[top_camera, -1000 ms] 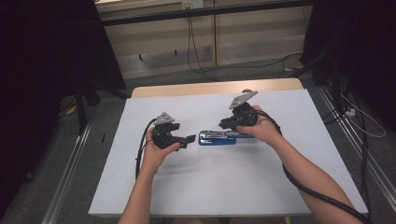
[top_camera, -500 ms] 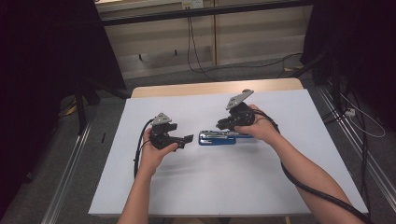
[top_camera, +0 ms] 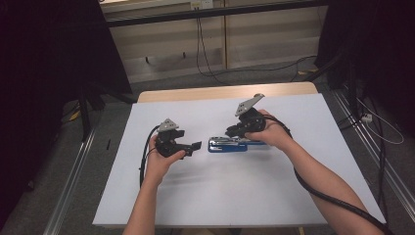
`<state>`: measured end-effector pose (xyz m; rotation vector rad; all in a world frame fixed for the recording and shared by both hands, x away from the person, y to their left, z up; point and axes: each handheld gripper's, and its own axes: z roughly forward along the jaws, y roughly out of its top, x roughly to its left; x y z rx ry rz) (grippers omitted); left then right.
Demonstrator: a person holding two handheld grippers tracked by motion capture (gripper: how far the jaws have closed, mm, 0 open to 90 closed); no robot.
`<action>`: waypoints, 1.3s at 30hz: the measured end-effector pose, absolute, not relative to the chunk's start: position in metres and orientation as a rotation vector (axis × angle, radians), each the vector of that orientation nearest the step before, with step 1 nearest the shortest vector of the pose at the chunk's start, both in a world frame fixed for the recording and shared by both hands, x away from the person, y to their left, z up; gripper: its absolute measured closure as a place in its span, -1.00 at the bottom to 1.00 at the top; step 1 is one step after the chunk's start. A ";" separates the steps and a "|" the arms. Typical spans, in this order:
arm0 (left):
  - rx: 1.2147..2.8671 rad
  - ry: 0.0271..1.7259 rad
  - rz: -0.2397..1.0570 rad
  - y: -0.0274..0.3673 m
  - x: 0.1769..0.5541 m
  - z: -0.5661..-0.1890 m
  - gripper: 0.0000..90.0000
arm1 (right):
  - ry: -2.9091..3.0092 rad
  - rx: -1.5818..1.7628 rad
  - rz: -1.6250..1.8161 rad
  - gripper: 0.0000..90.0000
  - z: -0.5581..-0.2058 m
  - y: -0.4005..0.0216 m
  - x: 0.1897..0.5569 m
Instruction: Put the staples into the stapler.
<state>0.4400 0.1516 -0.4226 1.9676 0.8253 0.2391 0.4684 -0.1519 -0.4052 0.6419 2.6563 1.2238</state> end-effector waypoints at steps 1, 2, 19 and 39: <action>1.964 0.829 0.238 0.152 0.440 -0.423 -0.80 | 2.658 0.639 1.221 0.76 -0.405 -0.152 0.469; 1.966 0.828 0.240 0.152 0.440 -0.423 -0.80 | 2.663 0.631 1.218 0.76 -0.405 -0.151 0.469; 1.973 0.830 0.245 0.154 0.440 -0.423 -0.80 | 2.694 0.590 1.224 0.76 -0.406 -0.143 0.471; 1.972 0.839 0.249 0.157 0.440 -0.424 -0.80 | 2.722 0.519 1.222 0.76 -0.409 -0.134 0.475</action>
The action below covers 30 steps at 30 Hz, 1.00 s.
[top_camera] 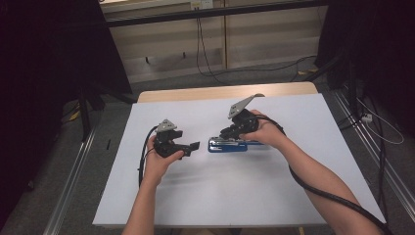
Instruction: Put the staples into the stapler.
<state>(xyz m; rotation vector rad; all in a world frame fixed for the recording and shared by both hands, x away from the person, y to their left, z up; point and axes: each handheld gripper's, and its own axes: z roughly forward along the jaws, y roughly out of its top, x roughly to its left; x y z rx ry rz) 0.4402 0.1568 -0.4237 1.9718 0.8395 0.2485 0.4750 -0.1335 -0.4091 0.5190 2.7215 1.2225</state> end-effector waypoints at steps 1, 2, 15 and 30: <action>1.971 0.843 0.248 0.157 0.440 -0.424 -0.80 | 2.722 0.511 1.224 0.76 -0.409 -0.133 0.475; 1.973 0.843 0.250 0.157 0.440 -0.424 -0.80 | 2.721 0.507 1.225 0.76 -0.410 -0.133 0.476; 1.981 0.855 0.252 0.158 0.441 -0.426 -0.80 | 2.742 0.455 1.238 0.76 -0.415 -0.132 0.483; 1.982 0.862 0.252 0.160 0.441 -0.427 -0.80 | 2.773 0.401 1.240 0.76 -0.419 -0.126 0.488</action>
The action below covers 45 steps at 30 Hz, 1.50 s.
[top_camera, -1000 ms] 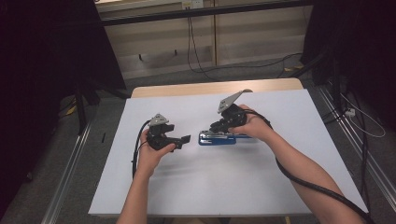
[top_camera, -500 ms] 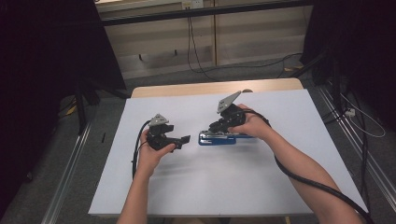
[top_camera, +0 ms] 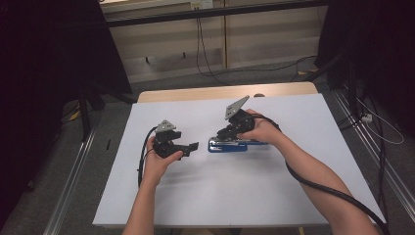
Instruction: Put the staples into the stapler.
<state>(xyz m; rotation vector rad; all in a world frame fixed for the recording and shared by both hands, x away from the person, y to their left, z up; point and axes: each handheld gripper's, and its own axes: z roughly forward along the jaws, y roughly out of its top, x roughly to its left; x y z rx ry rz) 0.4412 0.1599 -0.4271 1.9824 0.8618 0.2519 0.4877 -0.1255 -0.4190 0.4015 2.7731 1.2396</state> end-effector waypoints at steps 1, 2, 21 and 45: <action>1.983 0.863 0.251 0.160 0.441 -0.427 -0.80 | 2.776 0.398 1.243 0.76 -0.419 -0.125 0.488; 1.983 0.863 0.251 0.160 0.441 -0.427 -0.80 | 2.775 0.397 1.240 0.76 -0.419 -0.125 0.488; 1.984 0.866 0.252 0.160 0.441 -0.428 -0.80 | 2.772 0.384 1.231 0.76 -0.420 -0.124 0.491; 1.979 0.869 0.252 0.161 0.441 -0.428 -0.80 | 2.779 0.322 1.185 0.76 -0.423 -0.118 0.491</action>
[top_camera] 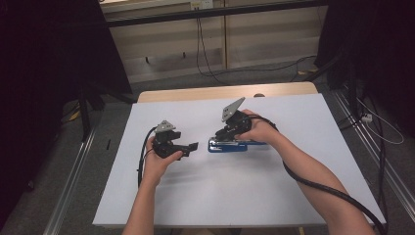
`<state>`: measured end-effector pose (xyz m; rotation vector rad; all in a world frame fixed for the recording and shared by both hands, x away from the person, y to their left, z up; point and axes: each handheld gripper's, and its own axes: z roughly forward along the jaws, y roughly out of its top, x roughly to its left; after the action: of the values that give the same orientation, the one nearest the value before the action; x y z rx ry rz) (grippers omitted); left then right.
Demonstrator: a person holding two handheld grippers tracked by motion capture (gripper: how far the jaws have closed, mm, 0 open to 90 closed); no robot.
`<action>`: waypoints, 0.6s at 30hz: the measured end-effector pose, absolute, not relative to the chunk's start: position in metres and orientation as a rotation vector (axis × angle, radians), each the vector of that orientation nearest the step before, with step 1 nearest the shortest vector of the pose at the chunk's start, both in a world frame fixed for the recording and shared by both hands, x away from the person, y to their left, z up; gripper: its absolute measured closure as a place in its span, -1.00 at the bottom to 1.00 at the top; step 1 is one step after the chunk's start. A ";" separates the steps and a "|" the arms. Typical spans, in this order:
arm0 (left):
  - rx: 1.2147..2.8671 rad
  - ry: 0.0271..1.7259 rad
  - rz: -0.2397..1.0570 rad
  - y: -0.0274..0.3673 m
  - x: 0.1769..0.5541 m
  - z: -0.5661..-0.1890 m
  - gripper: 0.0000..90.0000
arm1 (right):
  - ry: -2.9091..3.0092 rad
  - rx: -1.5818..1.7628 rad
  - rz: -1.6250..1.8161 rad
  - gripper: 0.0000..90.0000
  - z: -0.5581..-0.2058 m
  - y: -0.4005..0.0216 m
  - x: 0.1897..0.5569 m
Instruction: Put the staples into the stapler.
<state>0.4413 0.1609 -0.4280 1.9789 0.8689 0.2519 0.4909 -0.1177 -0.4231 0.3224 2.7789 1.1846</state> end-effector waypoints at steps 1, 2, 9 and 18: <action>1.981 0.869 0.252 0.161 0.441 -0.428 -0.80 | 2.782 0.317 1.191 0.76 -0.423 -0.117 0.491; 1.982 0.869 0.252 0.161 0.441 -0.428 -0.80 | 2.780 0.313 1.188 0.76 -0.423 -0.117 0.491; 1.983 0.867 0.254 0.161 0.441 -0.428 -0.80 | 2.784 0.297 1.181 0.76 -0.424 -0.114 0.491; 1.983 0.872 0.250 0.162 0.441 -0.428 -0.81 | 2.787 0.279 1.165 0.76 -0.425 -0.112 0.490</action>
<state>0.4413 0.1615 -0.4283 1.9829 0.8716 0.2504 0.4902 -0.1120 -0.4245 0.2790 2.7870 1.1649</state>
